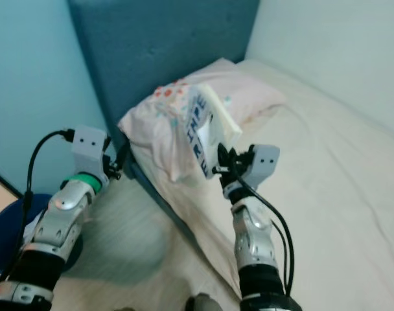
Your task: Clean up the room
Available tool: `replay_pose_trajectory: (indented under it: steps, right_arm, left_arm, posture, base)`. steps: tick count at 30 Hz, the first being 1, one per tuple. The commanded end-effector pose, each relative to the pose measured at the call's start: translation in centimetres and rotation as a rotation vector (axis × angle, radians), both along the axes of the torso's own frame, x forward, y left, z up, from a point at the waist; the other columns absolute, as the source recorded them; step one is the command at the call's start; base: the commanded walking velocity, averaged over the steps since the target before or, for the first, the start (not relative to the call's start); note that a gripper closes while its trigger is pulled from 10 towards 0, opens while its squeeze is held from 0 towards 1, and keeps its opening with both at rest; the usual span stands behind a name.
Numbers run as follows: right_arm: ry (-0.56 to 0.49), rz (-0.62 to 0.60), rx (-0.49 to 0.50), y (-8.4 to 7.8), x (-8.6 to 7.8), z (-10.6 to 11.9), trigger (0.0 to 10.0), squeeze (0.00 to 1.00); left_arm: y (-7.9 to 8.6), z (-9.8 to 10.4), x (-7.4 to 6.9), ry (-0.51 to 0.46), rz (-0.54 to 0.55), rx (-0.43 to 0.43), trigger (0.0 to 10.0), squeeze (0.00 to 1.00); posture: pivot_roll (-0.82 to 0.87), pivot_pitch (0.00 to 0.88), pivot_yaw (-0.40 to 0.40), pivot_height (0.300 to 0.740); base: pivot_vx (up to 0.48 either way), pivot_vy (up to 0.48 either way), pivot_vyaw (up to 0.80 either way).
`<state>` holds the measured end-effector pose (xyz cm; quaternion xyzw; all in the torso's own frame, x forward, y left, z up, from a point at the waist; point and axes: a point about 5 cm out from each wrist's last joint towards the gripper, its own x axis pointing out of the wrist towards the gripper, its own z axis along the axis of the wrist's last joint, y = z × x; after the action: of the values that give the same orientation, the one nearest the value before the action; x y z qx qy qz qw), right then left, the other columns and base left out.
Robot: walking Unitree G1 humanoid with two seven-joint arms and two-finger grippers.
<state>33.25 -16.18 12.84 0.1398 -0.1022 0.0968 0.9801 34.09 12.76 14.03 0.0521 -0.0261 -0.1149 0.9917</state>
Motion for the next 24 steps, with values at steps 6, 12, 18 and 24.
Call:
replay_pose_trajectory:
  steps: [6, 12, 18, 24]
  right_arm:
    - [-0.018, -0.024, 0.007, -0.6, -0.1, 0.2, 10.0, 0.00]
    - [-0.017, -0.021, 0.003, -0.6, 0.0, 0.2, 10.0, 0.00]
    - [0.001, 0.013, 0.006, -0.1, -0.1, -0.3, 10.0, 0.00]
    - [0.046, 0.072, 0.046, 0.6, -0.6, -1.4, 10.0, 0.00]
  left_arm:
    - [-0.5, -0.3, -0.1, 0.016, -0.025, -0.008, 10.0, 0.00]
    - [-0.5, -0.2, -0.1, 0.013, -0.028, -0.009, 10.0, 0.00]
    - [-0.5, -0.3, -0.1, 0.014, -0.029, -0.005, 10.0, 0.00]
    - [-0.4, -1.1, -0.4, 0.029, -0.039, 0.040, 10.0, 0.00]
  posture:
    - [0.01, 0.055, 0.078, 0.724]
    - [0.01, 0.051, 0.079, 0.724]
    - [0.01, 0.050, 0.078, 0.724]
    - [0.01, 0.052, 0.078, 0.724]
  base:
    - [0.000, 0.000, -0.74]
    - [0.000, 0.000, -0.08]
    - [0.000, 0.000, 0.00]
    - [0.000, 0.000, 0.00]
